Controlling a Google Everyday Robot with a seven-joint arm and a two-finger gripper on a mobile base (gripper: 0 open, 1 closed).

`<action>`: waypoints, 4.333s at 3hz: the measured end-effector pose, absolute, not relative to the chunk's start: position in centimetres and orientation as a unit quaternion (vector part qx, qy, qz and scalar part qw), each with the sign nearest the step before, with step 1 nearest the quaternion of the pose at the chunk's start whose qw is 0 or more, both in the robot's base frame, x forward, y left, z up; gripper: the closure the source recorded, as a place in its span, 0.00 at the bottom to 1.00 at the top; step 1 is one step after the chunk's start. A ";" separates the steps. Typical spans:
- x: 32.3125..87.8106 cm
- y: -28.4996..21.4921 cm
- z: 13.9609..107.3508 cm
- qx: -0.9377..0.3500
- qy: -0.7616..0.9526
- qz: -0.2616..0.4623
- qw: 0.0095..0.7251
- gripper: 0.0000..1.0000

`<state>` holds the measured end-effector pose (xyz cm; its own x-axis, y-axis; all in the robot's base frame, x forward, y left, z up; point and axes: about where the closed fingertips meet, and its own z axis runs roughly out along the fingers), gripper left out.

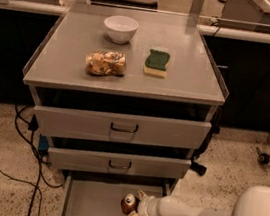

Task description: Pick coke can from bottom drawer and place on counter

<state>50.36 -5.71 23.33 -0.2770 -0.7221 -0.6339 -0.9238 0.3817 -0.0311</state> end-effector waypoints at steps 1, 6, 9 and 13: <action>51.7 -4.9 21.9 -0.526 0.782 0.176 0.283 0.32; 55.0 -5.2 17.0 -0.516 0.792 0.174 0.275 0.36; 54.5 -5.1 17.8 -0.530 0.783 0.179 0.272 1.00; 57.8 -9.3 35.9 -0.655 0.672 0.229 0.258 1.00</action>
Offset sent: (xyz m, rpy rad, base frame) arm 0.0406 0.0216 -0.0345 -0.0101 0.0260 -0.0099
